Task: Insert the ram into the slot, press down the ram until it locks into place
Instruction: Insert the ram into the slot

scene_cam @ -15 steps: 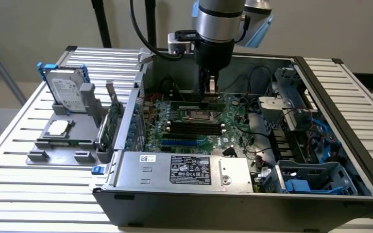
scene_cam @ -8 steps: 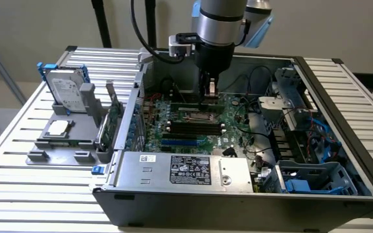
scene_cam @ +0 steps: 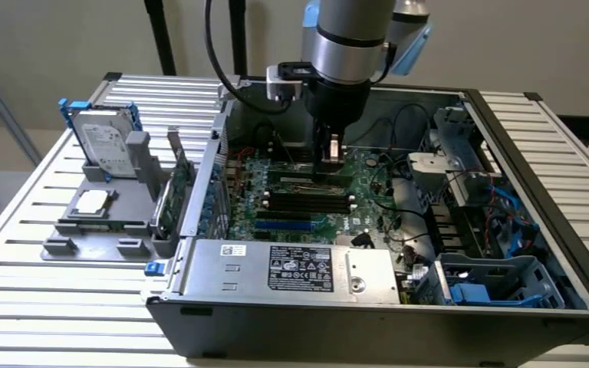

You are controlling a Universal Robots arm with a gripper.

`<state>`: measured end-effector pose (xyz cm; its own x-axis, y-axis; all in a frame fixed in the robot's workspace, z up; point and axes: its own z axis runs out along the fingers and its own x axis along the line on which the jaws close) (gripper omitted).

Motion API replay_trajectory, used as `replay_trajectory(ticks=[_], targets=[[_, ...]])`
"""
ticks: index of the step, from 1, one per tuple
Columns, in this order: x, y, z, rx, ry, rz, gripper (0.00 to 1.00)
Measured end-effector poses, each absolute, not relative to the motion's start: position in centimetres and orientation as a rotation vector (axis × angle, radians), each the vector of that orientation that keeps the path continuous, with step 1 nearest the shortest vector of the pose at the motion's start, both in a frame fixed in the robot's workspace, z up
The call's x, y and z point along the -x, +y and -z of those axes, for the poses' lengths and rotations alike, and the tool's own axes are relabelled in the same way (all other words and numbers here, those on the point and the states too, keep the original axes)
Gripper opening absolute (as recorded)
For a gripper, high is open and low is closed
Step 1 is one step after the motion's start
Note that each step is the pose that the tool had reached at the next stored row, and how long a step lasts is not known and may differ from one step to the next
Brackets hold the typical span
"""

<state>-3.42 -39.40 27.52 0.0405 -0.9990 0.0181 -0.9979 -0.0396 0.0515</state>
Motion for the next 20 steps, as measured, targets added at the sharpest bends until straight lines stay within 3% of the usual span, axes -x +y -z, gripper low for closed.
replay_trajectory(ticks=[5, 20], targets=[[3.4, -39.8, -26.6, -2.242, -2.153, 0.06, 0.13], [3.4, -39.9, -25.1, -2.256, -2.166, 0.046, 0.13]])
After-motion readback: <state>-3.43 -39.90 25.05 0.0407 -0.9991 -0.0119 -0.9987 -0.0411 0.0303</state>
